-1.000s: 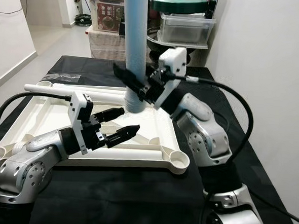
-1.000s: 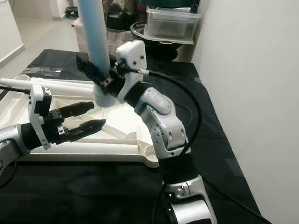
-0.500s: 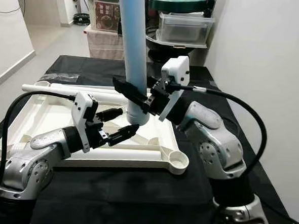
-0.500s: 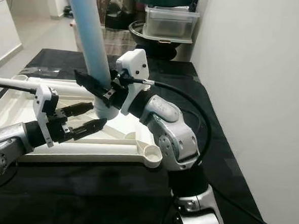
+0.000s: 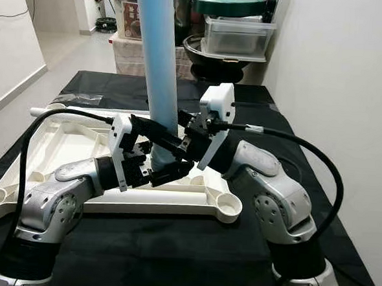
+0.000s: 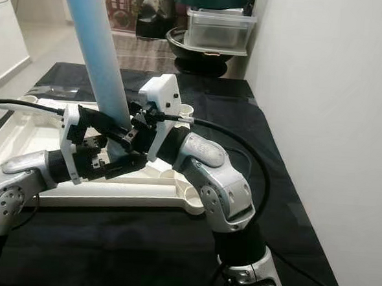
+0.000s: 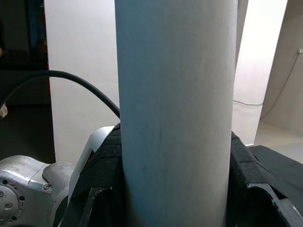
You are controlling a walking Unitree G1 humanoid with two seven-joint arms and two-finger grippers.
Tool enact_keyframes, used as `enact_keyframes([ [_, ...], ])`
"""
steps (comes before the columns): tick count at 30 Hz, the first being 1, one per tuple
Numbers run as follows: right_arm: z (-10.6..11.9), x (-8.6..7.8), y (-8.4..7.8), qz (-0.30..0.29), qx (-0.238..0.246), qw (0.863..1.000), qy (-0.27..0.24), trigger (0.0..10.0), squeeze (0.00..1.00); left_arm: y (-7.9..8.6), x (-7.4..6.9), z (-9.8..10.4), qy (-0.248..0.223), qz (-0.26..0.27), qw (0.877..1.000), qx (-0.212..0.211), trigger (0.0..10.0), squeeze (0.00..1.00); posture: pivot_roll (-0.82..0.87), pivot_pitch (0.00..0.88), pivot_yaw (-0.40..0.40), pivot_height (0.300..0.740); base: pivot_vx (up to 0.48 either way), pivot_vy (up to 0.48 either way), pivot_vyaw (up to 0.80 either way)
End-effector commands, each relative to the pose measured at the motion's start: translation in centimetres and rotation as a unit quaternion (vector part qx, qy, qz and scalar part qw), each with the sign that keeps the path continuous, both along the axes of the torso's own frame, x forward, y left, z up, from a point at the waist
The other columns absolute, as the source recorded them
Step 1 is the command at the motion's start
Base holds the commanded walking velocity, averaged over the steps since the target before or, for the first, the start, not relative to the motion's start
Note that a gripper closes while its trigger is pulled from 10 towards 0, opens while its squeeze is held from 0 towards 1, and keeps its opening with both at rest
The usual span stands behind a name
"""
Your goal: Building children table
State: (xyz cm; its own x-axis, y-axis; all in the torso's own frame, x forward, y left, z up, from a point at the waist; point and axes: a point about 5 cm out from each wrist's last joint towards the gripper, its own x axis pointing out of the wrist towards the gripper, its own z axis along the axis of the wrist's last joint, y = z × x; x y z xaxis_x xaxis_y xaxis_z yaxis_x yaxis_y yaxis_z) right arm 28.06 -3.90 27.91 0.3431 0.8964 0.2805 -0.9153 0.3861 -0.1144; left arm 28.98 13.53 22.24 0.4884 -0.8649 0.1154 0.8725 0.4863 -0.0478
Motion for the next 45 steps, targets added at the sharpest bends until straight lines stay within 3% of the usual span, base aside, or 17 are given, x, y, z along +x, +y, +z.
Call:
enact_keyframes([
  [1,-0.3,-0.6,0.5,0.020,-0.006,1.000,0.007,0.0,0.00,-0.5,0.3,0.3,-0.010,-0.006,1.000,0.006,10.0,0.00,-0.02,0.000,-0.029,0.740,0.000,0.000,0.00],
  [3,-0.3,-0.6,0.5,0.018,-0.007,1.000,0.009,0.0,0.00,-0.6,0.2,0.2,-0.011,-0.010,1.000,0.010,10.0,0.00,-0.02,0.000,-0.029,0.740,0.000,0.000,0.00],
  [4,-0.3,-0.5,0.5,0.016,-0.007,1.000,0.011,0.0,0.00,-0.7,0.1,0.1,-0.011,-0.016,1.000,0.012,0.2,0.00,-0.02,0.000,-0.029,0.740,0.000,0.000,0.00],
  [5,-0.2,-0.5,0.4,0.014,-0.006,1.000,0.014,0.0,0.00,-0.7,-0.1,-0.2,-0.008,-0.026,0.999,0.018,0.0,0.00,-0.02,0.000,-0.029,0.740,0.000,0.000,0.00],
  [14,0.0,-0.3,0.4,0.014,-0.002,0.999,0.033,0.0,0.00,-0.8,-0.9,-1.1,0.004,-0.055,0.997,0.046,0.0,0.00,-0.02,0.000,-0.031,0.740,0.000,0.000,0.00],
  [15,0.0,-0.2,0.3,0.015,0.009,0.999,0.047,10.0,0.22,-0.7,-0.8,-1.1,0.000,-0.054,0.997,0.053,0.0,0.00,-0.02,0.000,-0.031,0.740,0.000,0.000,0.00],
  [16,0.1,0.0,0.2,0.009,0.014,0.998,0.056,10.0,1.00,-0.5,-0.9,-1.0,-0.004,-0.057,0.996,0.062,0.0,0.00,-0.01,0.000,-0.035,0.740,0.000,0.000,0.00],
  [17,0.1,0.0,0.2,0.009,0.014,0.998,0.056,10.0,1.00,-0.5,-0.9,-1.0,-0.004,-0.057,0.996,0.062,0.0,0.00,-0.01,0.000,-0.035,0.740,0.000,0.000,0.00],
  [18,0.3,0.4,0.1,0.000,0.017,0.998,0.065,10.0,1.00,-0.4,-1.0,-1.0,-0.008,-0.060,0.995,0.073,4.5,0.00,-0.01,0.000,-0.035,0.740,0.000,0.000,0.00],
  [20,0.4,0.7,-0.1,-0.011,0.018,0.997,0.071,10.0,1.00,-0.3,-1.1,-1.0,-0.011,-0.065,0.994,0.084,4.5,0.00,-0.01,0.000,-0.035,0.740,0.000,0.000,0.00],
  [22,0.7,0.9,-0.3,-0.012,0.019,0.997,0.075,10.0,1.00,-0.1,-1.2,-1.2,-0.012,-0.069,0.993,0.094,7.1,0.00,-0.01,0.000,-0.035,0.740,0.000,0.000,0.00],
  [23,1.1,0.9,-0.4,-0.002,0.027,0.996,0.082,10.0,0.00,0.1,-1.3,-1.4,-0.012,-0.070,0.992,0.105,10.0,0.00,-0.02,0.000,-0.034,0.740,0.000,0.000,0.00],
  [29,1.7,0.3,-0.5,0.039,0.048,0.993,0.100,10.0,0.00,0.6,-1.3,-1.6,-0.014,-0.063,0.991,0.118,10.0,0.00,-0.01,0.000,-0.038,0.740,0.000,0.000,0.00],
  [30,1.4,-0.2,-0.3,0.060,0.050,0.991,0.105,3.2,0.00,0.5,-1.2,-1.6,-0.017,-0.059,0.991,0.118,10.0,0.00,-0.01,0.000,-0.040,0.740,0.000,0.000,0.00],
  [32,1.4,-0.2,-0.3,0.060,0.050,0.991,0.105,3.2,0.00,0.5,-1.2,-1.6,-0.017,-0.059,0.991,0.118,10.0,0.00,-0.01,0.000,-0.040,0.740,0.000,0.000,0.00],
  [33,1.2,-0.4,-0.2,0.065,0.049,0.991,0.106,0.0,0.00,0.5,-1.1,-1.6,-0.018,-0.059,0.991,0.118,10.0,0.00,-0.01,0.000,-0.040,0.740,0.000,0.000,0.00],
  [45,0.6,-0.6,-0.2,0.070,0.059,0.986,0.138,0.0,0.00,0.2,-0.9,-1.5,-0.028,-0.062,0.990,0.126,10.0,0.00,-0.02,0.000,-0.037,0.740,0.000,0.000,0.00],
])
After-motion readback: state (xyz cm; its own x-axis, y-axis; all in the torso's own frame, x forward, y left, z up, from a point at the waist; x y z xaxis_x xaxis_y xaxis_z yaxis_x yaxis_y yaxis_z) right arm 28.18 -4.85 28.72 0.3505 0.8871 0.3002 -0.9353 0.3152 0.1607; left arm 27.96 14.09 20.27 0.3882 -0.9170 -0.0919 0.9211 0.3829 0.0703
